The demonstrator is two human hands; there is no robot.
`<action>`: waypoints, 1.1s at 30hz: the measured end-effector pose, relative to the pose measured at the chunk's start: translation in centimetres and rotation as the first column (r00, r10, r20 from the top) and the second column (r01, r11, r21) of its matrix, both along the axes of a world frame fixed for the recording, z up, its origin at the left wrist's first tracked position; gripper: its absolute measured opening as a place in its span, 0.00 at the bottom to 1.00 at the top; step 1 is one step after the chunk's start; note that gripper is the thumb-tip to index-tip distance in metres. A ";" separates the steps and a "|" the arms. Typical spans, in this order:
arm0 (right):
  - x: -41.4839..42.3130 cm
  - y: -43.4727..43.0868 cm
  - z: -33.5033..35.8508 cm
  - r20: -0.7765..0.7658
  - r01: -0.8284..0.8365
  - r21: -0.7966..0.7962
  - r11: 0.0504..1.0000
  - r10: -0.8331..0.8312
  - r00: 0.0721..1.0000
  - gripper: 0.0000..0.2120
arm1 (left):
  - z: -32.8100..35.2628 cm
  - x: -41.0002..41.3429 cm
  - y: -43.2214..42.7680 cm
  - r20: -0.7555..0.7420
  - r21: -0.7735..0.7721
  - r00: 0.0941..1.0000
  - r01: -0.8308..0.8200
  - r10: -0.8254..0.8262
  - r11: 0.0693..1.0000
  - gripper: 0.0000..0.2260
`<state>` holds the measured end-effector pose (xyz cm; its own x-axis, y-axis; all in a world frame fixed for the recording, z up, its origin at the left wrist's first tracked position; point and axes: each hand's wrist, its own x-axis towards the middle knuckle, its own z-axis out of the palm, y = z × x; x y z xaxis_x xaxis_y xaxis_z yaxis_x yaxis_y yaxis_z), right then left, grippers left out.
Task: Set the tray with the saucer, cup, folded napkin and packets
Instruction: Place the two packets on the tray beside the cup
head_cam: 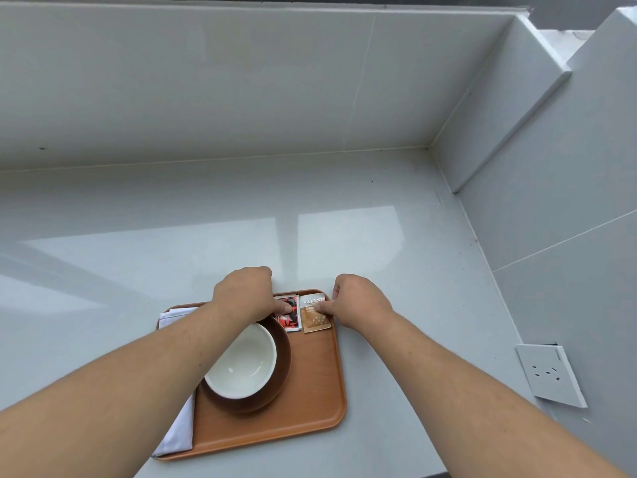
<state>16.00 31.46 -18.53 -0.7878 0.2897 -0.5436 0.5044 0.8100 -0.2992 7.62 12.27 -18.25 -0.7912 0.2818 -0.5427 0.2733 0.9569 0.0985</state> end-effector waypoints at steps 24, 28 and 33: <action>0.5 -0.2 -0.4 0.062 -0.063 0.011 0.998 0.063 0.996 0.22 | 1.0 0.3 0.8 0.058 -0.054 0.997 0.051 -0.047 0.997 0.30; 0.7 -0.2 -0.5 0.062 -0.074 0.023 0.997 0.073 0.995 0.21 | 1.0 0.2 0.7 0.070 -0.046 0.996 0.054 -0.051 0.997 0.30; 0.5 -0.1 -0.4 0.118 -0.116 0.052 0.992 0.110 0.987 0.22 | 1.2 0.0 0.5 0.074 -0.049 0.996 0.051 -0.047 0.998 0.28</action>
